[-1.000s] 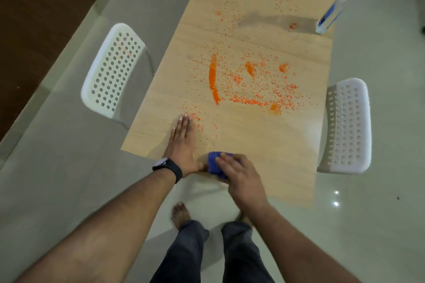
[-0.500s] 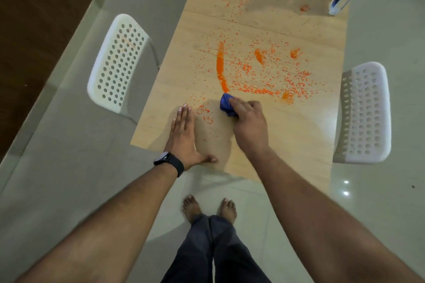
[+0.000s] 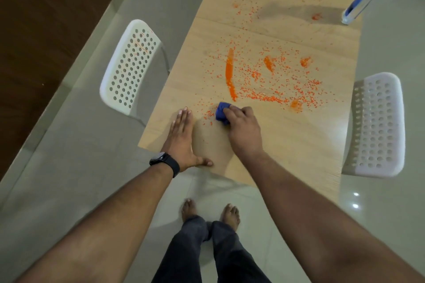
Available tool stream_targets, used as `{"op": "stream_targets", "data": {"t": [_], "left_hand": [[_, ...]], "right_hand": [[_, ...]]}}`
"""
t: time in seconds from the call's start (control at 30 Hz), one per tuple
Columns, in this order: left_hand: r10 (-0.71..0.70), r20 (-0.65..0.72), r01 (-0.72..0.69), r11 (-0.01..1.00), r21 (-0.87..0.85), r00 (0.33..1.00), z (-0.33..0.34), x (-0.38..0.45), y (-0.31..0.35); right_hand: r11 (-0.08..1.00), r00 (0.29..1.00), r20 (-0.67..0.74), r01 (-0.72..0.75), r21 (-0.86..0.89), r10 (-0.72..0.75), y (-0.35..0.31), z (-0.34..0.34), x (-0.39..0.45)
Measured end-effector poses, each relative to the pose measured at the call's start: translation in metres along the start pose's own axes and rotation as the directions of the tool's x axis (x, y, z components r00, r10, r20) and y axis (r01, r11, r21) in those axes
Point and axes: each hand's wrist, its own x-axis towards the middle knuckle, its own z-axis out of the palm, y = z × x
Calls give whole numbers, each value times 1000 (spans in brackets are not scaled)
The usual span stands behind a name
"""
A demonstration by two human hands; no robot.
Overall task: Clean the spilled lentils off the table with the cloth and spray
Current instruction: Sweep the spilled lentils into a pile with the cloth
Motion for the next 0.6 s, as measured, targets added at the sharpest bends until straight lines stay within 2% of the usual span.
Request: {"op": "stream_targets", "data": {"t": [0.1,0.2,0.37,0.47,0.6], "left_hand": [[24,-3,-24,1000,6,1000,-8,3,-8],[47,23,-48,999,19,999,-17,6,-17],[97,44,-100,992,79,994,-28,14,-33],[147,78,-153,985,78,986,-29,18,-37],[188,106,-194,979,59,977,-34,28,-44]], "right_hand": [[997,996,-69,-43,63,48,0,-12,3],[994,992,-110,67,87,-57,-13,-10,-39],[983,983,16,181,8,-181,-46,30,-124],[993,993,29,114,-33,-113,-55,40,-112],[997,997,-30,-67,-41,65,-56,30,-36]]}}
